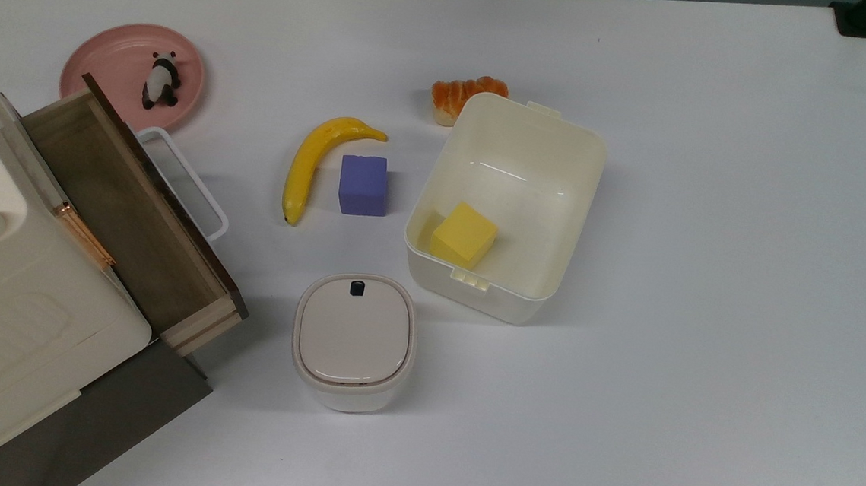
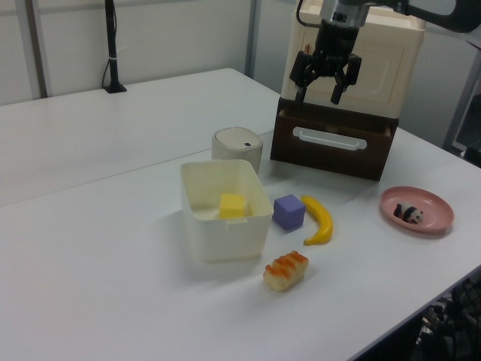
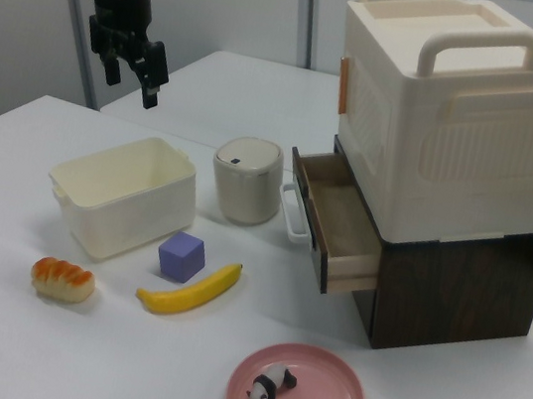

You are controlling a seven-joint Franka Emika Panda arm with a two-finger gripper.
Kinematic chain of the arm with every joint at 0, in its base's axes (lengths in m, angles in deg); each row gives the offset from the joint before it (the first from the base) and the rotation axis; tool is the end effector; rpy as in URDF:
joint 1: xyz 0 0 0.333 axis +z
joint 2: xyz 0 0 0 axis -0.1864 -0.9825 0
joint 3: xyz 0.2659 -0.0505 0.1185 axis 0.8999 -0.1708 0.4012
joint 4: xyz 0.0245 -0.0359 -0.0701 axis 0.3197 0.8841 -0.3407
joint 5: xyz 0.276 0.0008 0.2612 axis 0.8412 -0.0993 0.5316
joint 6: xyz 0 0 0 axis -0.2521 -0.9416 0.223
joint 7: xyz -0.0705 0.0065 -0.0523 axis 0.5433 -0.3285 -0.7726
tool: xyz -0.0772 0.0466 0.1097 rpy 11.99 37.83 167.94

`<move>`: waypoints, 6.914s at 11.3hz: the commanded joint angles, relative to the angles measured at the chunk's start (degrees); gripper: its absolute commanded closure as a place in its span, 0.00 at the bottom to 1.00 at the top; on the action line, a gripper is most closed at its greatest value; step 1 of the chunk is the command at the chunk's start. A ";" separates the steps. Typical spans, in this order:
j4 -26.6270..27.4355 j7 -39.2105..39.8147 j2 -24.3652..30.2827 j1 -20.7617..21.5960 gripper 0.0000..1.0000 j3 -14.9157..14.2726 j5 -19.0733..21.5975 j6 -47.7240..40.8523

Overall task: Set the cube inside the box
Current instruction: 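Move the gripper from above the cabinet toward the purple cube, then lower the open gripper over the purple cube beside the banana, then close the gripper on the purple cube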

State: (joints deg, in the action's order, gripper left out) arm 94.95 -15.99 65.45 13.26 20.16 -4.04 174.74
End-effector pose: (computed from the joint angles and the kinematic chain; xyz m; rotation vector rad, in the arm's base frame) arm 0.5468 0.0190 0.5936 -3.0500 0.2508 -0.0574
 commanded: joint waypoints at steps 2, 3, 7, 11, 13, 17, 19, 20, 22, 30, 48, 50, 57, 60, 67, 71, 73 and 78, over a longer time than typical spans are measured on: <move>0.35 0.29 0.54 0.57 0.00 -0.17 0.16 -0.50; 0.35 0.29 0.45 0.57 0.00 -0.17 0.16 -0.24; 2.28 27.16 -0.16 0.65 0.00 0.36 -1.68 5.39; 5.97 50.87 -0.34 0.74 0.00 0.36 -1.86 5.04; 6.68 56.43 -0.95 0.74 0.00 0.36 -2.04 5.13; 6.68 64.87 -2.79 0.74 0.00 0.36 -6.07 6.96; 8.25 65.50 -3.93 1.79 0.00 0.36 -7.22 11.43; 10.26 65.50 -4.20 2.67 0.00 0.36 -7.75 15.11; 13.70 65.42 -6.13 4.78 0.00 0.36 -9.94 21.54; 13.71 65.94 -10.97 5.58 0.00 0.36 -12.58 22.27; 18.72 73.14 -9.66 1.62 0.00 -0.35 1.13 27.10; 18.63 73.68 -9.74 1.53 0.00 -0.96 1.39 27.01; 20.39 81.67 -10.62 0.92 0.00 -1.58 0.60 30.53; 20.48 84.30 -12.02 0.83 0.00 -1.75 -0.27 30.62; 20.48 86.16 -16.50 0.92 0.00 -1.75 -5.72 33.60; 20.48 86.16 -17.74 1.27 0.00 -1.75 -8.18 33.60; 20.48 86.16 -18.26 1.36 0.00 -1.67 -9.07 33.60; 20.39 87.29 -18.88 1.36 0.17 -1.58 -11.26 33.60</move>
State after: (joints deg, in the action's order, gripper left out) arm 114.48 69.39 46.21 14.06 18.84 -13.13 207.03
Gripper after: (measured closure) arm 0.035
